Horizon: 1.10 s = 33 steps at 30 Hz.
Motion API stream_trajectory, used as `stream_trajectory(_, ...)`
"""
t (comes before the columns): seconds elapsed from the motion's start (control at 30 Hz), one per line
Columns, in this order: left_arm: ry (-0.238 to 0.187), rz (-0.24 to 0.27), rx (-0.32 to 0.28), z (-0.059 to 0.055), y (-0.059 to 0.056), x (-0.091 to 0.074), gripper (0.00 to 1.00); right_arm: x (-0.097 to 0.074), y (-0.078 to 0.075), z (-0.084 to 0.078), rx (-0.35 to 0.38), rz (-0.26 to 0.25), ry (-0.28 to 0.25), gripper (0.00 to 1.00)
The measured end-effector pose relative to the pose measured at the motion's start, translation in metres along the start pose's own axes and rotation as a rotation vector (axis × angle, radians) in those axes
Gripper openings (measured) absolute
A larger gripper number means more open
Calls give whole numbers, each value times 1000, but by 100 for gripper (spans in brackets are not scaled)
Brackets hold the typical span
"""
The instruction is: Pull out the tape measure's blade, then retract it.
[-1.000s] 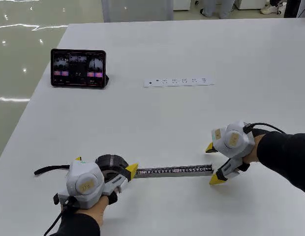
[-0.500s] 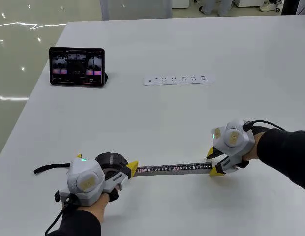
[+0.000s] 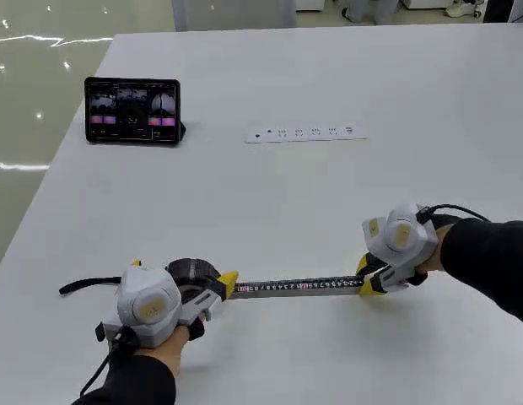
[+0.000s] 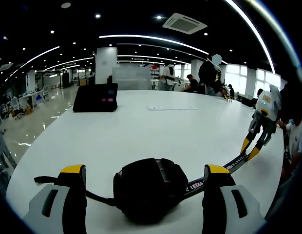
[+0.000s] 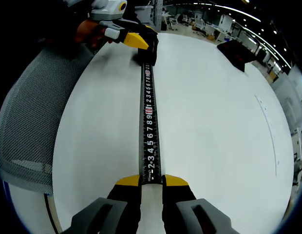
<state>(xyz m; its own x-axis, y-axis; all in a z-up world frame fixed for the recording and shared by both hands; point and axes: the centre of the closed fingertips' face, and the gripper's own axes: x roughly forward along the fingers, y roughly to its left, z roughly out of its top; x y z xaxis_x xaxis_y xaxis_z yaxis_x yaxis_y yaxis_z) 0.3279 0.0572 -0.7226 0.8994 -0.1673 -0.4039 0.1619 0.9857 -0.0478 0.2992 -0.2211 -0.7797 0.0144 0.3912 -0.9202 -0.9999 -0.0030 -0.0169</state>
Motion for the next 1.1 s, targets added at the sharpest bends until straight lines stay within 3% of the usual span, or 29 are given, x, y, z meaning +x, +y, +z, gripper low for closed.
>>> stream_trajectory(0.23, 11, 16, -11, -4, 3, 1, 96, 1, 1, 0, 3, -1, 25, 11)
stream_trajectory(0.37, 13, 15, -5, -4, 2, 1, 91, 2, 2, 1, -23, -1, 47, 11)
stream_trajectory(0.5, 17, 22, 0, -5, 3, 3, 85, 2, 1, 0, -5, 2, 56, 10)
stream_trajectory(0.57, 20, 25, -3, -6, 3, 4, 82, 2, 0, 0, 37, 2, 55, 9)
stream_trajectory(0.73, 37, 17, 8, -10, -2, 5, 74, 2, 2, 1, 15, 0, 82, 9)
stream_trajectory(1.0, 86, 6, 2, -17, -6, 6, 64, 2, 1, -1, 37, -3, 92, 9)
stream_trajectory(1.1, 132, 5, 6, -17, -5, 7, 63, 2, 1, -1, 26, -2, 92, 9)
